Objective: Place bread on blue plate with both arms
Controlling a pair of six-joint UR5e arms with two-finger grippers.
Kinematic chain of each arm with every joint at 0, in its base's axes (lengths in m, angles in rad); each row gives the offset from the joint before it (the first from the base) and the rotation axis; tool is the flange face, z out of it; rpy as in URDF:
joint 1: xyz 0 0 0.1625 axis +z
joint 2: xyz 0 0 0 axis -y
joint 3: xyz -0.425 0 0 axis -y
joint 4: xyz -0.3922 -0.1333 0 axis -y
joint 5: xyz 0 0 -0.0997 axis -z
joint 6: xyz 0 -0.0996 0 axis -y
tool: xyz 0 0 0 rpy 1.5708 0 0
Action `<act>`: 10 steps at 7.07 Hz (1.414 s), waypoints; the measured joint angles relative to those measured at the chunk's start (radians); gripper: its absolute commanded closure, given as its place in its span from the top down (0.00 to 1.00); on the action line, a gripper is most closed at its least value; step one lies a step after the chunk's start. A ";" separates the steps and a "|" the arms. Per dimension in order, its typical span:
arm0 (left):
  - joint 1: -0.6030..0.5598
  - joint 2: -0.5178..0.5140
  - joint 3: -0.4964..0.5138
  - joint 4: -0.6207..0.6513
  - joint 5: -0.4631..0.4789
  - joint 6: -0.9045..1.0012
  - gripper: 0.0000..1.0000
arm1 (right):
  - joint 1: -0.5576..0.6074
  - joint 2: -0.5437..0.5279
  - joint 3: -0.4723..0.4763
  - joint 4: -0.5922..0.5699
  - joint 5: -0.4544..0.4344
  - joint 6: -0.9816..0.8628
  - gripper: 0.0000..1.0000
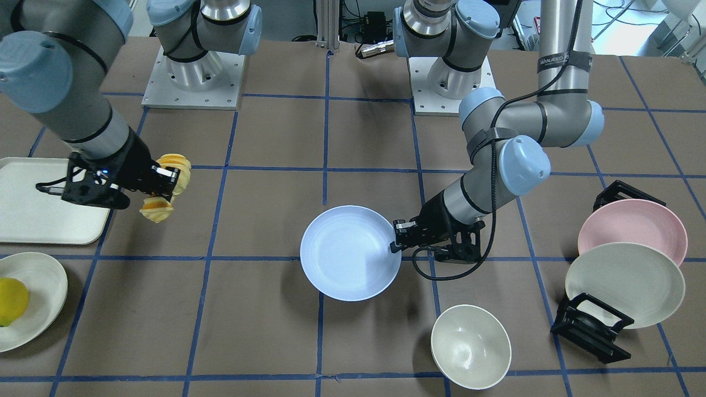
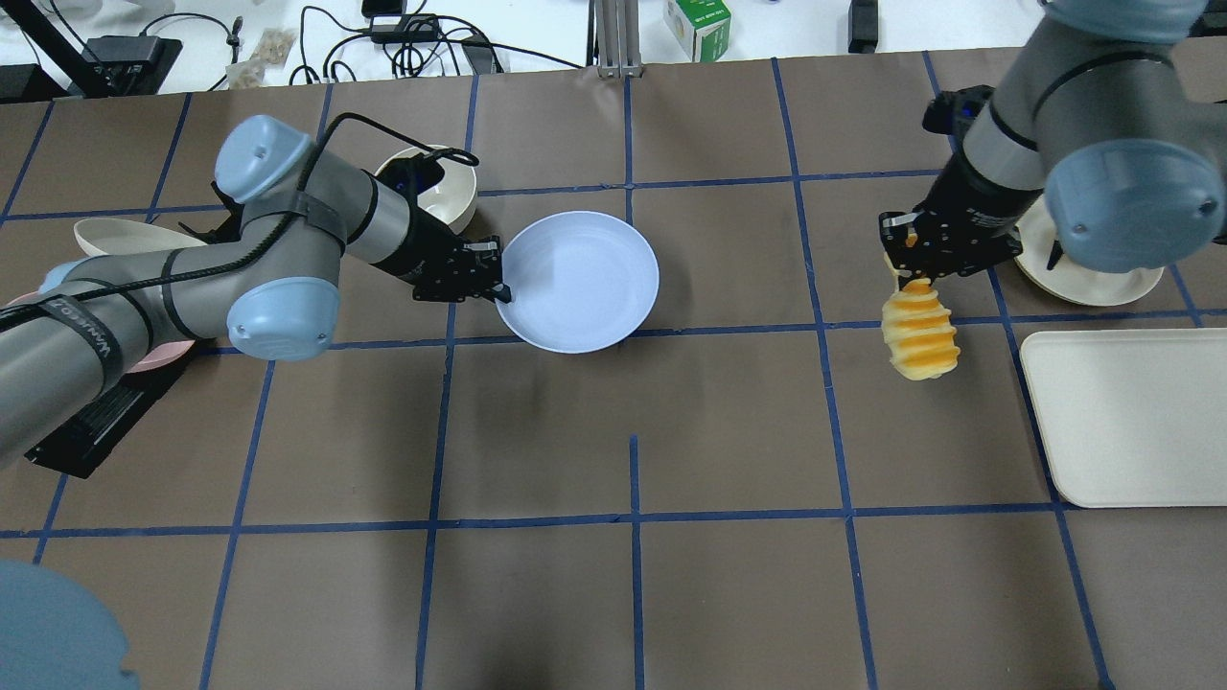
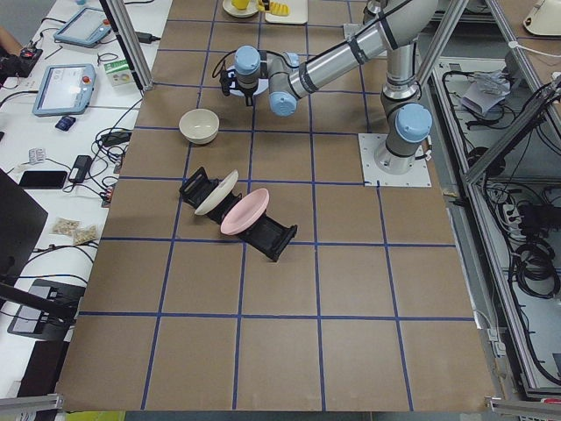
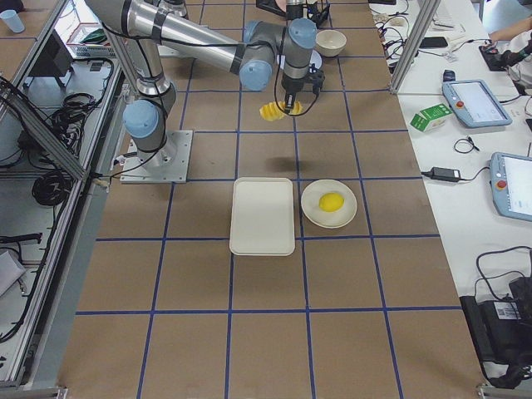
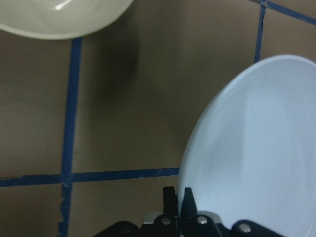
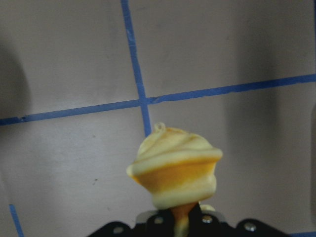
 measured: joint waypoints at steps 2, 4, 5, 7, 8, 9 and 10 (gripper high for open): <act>-0.059 -0.060 -0.005 0.061 0.003 -0.011 0.00 | 0.124 0.047 -0.012 -0.067 -0.001 0.119 0.00; -0.072 -0.092 -0.005 0.090 0.004 -0.012 1.00 | 0.220 0.116 -0.078 -0.084 -0.002 0.235 0.00; -0.074 -0.103 -0.004 0.102 0.004 -0.011 1.00 | 0.262 0.161 -0.115 -0.090 -0.002 0.294 0.00; -0.072 -0.081 0.015 0.108 0.032 -0.004 1.00 | 0.335 0.255 -0.146 -0.162 0.000 0.391 0.00; -0.069 -0.053 0.049 0.090 0.106 0.000 1.00 | 0.360 0.292 -0.153 -0.204 0.001 0.425 0.00; -0.067 -0.019 0.095 0.027 0.177 -0.001 1.00 | 0.378 0.317 -0.162 -0.226 0.001 0.447 0.00; -0.065 0.021 0.142 -0.062 0.226 -0.003 1.00 | 0.390 0.338 -0.177 -0.235 0.003 0.463 0.00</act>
